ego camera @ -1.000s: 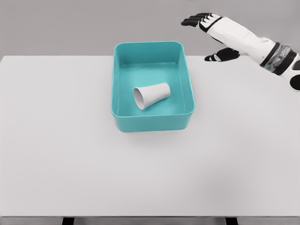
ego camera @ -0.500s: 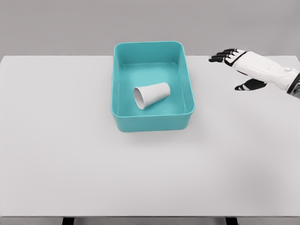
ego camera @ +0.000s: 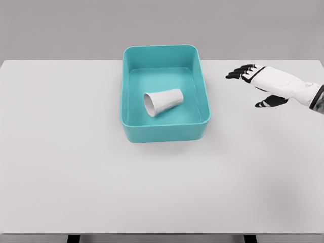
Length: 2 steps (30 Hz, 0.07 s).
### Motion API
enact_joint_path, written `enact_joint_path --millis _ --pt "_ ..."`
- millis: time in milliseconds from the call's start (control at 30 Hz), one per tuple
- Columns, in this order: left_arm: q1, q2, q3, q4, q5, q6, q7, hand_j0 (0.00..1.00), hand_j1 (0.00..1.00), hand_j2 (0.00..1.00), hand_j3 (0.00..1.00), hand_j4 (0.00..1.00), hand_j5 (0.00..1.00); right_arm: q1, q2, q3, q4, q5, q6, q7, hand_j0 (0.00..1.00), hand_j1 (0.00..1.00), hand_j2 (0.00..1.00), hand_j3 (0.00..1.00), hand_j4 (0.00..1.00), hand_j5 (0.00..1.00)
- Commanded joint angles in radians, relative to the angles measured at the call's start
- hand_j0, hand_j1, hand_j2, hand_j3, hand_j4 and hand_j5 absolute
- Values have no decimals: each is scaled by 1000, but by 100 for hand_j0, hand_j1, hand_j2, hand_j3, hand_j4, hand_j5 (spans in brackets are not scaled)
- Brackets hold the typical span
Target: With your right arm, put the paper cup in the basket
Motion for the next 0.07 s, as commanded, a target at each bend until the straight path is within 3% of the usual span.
enact_joint_path --millis 0,33 --pt "0 0 0 0 0 0 0 100 100 100 100 100 100 0 -1 1 0 -6 0 -1 100 100 100 100 100 100" --pt "0 0 1 0 0 0 0 100 100 100 100 100 100 0 -1 1 0 -6 0 -1 100 100 100 100 100 100"
